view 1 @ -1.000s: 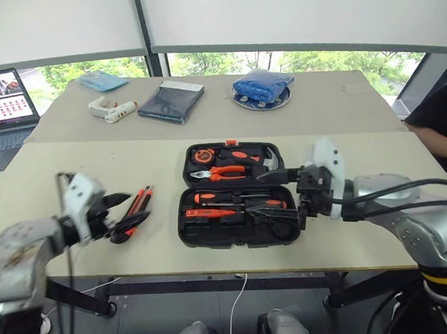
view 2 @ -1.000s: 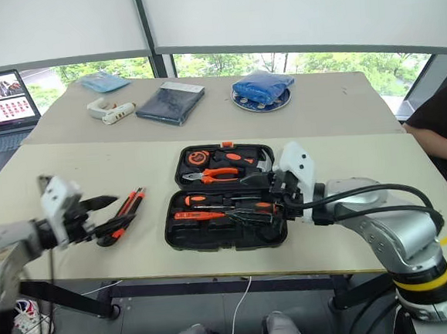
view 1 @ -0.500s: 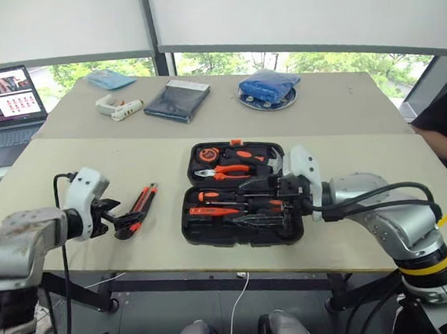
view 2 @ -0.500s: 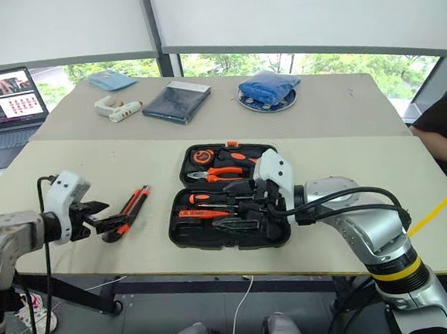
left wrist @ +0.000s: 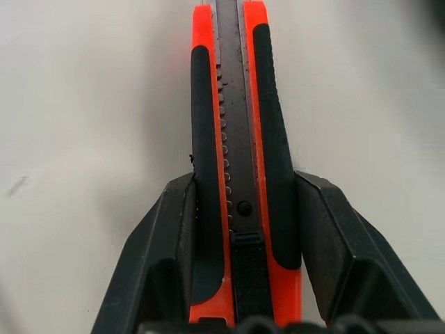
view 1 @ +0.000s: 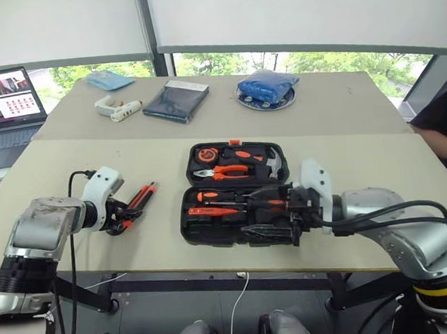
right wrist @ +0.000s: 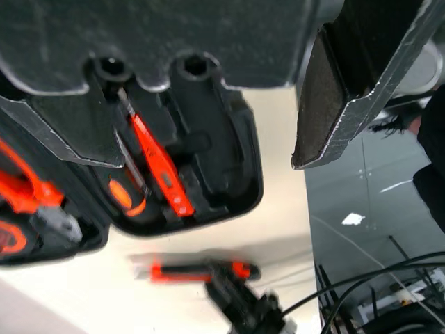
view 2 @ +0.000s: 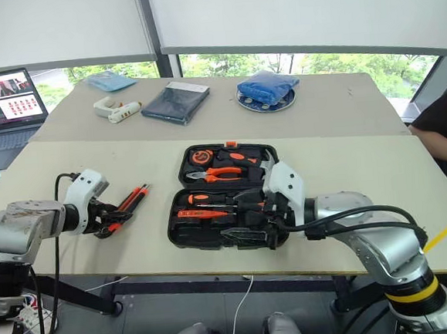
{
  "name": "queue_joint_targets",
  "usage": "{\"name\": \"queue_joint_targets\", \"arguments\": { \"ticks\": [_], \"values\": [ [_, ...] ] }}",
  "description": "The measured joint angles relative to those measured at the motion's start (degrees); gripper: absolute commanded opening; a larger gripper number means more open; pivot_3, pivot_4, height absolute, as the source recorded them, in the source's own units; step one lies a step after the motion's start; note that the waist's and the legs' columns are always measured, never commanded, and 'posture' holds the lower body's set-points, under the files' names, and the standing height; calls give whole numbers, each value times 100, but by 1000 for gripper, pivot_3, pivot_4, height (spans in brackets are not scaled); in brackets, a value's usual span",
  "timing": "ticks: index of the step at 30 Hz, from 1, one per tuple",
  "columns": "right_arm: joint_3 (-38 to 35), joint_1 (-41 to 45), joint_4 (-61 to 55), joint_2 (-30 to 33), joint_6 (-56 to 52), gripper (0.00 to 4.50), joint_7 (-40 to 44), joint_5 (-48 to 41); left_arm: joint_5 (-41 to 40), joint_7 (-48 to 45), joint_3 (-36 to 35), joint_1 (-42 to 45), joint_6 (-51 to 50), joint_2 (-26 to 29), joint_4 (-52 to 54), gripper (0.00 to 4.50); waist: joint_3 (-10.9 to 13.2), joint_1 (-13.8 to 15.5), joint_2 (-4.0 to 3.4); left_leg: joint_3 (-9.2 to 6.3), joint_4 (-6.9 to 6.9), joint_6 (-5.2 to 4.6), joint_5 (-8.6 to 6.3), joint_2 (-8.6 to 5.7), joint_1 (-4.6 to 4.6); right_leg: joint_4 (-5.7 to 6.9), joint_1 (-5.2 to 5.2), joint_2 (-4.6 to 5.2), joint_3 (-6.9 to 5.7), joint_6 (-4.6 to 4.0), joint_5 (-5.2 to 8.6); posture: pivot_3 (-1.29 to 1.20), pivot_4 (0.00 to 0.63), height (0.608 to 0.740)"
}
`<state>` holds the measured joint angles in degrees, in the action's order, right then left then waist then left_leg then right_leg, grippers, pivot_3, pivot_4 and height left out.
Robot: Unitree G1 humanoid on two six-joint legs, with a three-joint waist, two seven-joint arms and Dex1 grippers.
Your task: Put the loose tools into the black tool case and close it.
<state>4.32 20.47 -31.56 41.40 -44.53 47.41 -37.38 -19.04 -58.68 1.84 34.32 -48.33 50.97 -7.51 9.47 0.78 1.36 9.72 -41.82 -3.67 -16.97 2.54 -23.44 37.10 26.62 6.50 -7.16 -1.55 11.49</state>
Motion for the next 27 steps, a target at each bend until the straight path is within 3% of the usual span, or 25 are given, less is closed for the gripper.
{"name": "queue_joint_targets", "arguments": {
  "ticks": [3,6,10,15,21,27],
  "values": [
    [-158,-245,-236,154,-113,4500,-4,-134,-168,-1259,163,545,839,303,437,1631,0,5,2,4,-3,-12,6,-12,-3,-3,0,-4,-6,0,-2,0,150,718],
    [-310,-465,-388,233,-167,4500,-76,-187,-130,-2179,842,1051,1395,59,783,1631,-10,-1,-16,6,0,-49,15,-28,28,-5,-32,-3,1,36,20,0,150,718],
    [-544,-803,-603,302,-215,4500,-258,-226,173,-2610,1864,1534,1602,-900,221,1631,-6,3,-9,3,-3,-55,18,-29,18,-3,-30,-12,-4,58,32,0,150,718],
    [-813,-1260,-948,316,-384,4500,-595,-310,760,-3039,2765,2111,1896,-1558,-541,1631,-5,-36,-8,3,-3,-59,18,-28,24,-3,-30,-18,6,59,32,0,150,718],
    [-1108,-1689,-1342,314,-414,4500,-1008,-445,1007,-3318,3298,2189,1941,-1701,-1071,1631,-5,-27,-8,-2,-4,-66,14,-18,21,-5,-28,-20,7,58,32,0,150,718],
    [-1171,-1859,-1475,286,-415,4500,-1271,-447,1295,-3332,3329,2271,2077,-1855,-1506,1631,-5,-9,-8,-4,-10,-80,6,-20,16,-7,-29,-15,7,60,32,0,150,718]
  ]
}}
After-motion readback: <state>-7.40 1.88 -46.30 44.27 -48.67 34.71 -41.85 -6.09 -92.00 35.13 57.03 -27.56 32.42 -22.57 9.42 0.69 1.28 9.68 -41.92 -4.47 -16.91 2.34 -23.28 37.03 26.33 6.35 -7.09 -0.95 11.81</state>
